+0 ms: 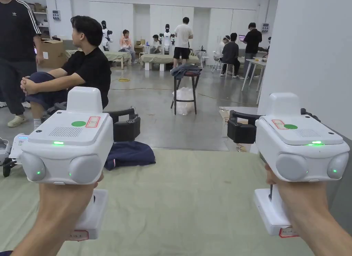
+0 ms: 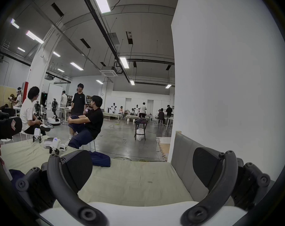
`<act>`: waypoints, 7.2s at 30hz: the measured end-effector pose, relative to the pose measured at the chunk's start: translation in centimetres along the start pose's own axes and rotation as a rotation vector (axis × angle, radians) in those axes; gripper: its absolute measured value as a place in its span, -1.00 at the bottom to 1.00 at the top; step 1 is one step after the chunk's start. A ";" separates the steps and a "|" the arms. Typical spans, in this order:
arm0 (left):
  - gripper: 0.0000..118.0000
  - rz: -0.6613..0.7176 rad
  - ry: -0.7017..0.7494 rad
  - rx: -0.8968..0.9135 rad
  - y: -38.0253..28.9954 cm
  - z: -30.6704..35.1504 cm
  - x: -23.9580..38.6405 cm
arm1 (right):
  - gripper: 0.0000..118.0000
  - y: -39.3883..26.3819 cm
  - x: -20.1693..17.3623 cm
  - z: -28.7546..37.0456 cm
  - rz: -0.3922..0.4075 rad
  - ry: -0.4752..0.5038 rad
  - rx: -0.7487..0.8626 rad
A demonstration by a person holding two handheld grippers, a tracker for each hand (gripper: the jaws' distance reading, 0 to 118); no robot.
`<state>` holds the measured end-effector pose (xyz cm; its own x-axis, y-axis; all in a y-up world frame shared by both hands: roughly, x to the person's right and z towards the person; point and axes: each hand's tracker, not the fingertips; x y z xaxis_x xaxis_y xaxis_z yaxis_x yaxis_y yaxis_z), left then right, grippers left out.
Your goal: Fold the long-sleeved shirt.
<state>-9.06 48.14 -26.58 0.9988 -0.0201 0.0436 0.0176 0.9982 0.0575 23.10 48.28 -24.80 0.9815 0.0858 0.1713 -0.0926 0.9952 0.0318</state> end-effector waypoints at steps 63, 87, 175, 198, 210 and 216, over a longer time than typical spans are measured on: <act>0.88 0.011 0.016 0.028 -0.5 0.6 0.6 | 1.00 -0.4 -0.4 0.5 0.026 -0.022 0.010; 0.88 0.015 0.014 0.016 -1.0 0.4 0.8 | 1.00 -0.7 -0.5 0.7 0.035 -0.020 0.014; -0.55 0.425 0.323 -0.476 -17.6 9.0 -18.2 | -1.00 -14.2 -24.5 2.4 0.022 0.615 -0.215; -0.55 0.196 -0.366 -0.879 -29.1 -1.4 25.6 | -1.00 -14.6 7.3 5.2 0.014 0.093 -0.251; 0.86 0.125 -0.351 -0.699 -22.2 3.2 18.4 | -1.00 -18.1 7.6 5.7 -0.037 0.101 -0.311; 0.84 0.119 -0.163 -0.506 -16.7 4.9 6.7 | -1.00 -17.9 5.9 7.4 -0.065 0.154 -0.295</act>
<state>-2.84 31.03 -22.36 0.9761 0.1260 0.1770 -0.0353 0.8960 -0.4427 29.33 30.67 -17.03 0.9996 0.0058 0.0264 0.0011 0.9675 -0.2528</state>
